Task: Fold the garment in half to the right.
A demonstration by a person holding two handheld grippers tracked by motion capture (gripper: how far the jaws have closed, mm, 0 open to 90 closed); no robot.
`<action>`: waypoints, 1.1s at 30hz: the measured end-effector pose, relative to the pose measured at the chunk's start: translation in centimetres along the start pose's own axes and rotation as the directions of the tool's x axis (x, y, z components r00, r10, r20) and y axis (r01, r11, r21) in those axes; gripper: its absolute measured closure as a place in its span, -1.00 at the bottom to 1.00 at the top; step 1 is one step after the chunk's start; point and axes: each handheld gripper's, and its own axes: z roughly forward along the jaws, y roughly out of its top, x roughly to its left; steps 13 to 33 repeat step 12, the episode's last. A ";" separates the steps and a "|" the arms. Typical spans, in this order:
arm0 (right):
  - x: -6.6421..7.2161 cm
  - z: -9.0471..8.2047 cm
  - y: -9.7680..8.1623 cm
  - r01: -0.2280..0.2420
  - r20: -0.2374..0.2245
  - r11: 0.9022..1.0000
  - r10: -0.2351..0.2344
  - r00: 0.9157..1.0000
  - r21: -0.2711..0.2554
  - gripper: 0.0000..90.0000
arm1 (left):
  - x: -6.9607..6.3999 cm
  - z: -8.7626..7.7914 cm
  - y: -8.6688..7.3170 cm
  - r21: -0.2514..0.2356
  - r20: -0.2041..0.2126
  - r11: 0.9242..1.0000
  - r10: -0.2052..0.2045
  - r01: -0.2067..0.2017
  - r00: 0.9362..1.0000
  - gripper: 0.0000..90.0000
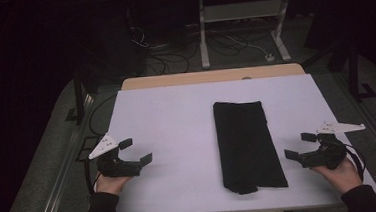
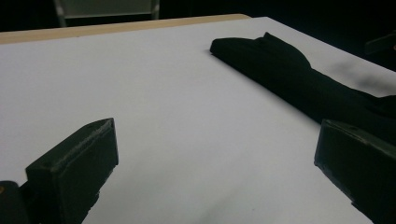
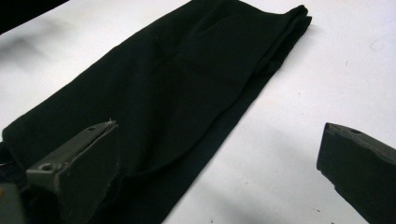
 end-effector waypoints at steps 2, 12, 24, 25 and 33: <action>0.0 0.1 0.0 0.005 0.000 1.000 -0.005 1.000 0.002 -1.00 | 0.2 -0.2 -0.2 0.001 -0.010 1.000 -0.005 0.005 1.000 -1.00; 0.1 0.7 0.2 0.005 -0.001 1.000 -0.005 1.000 0.013 -1.00 | 1.7 -2.2 -1.5 0.006 -0.083 0.998 -0.065 0.066 0.994 -1.00; 0.1 0.7 0.2 0.005 -0.001 1.000 -0.005 1.000 0.013 -1.00 | 1.7 -2.2 -1.5 0.006 -0.083 0.998 -0.065 0.066 0.994 -1.00; 0.1 0.7 0.2 0.005 -0.001 1.000 -0.005 1.000 0.013 -1.00 | 1.7 -2.2 -1.5 0.006 -0.083 0.998 -0.065 0.066 0.994 -1.00; 0.1 0.7 0.2 0.005 -0.001 1.000 -0.005 1.000 0.013 -1.00 | 1.7 -2.2 -1.5 0.006 -0.083 0.998 -0.065 0.066 0.994 -1.00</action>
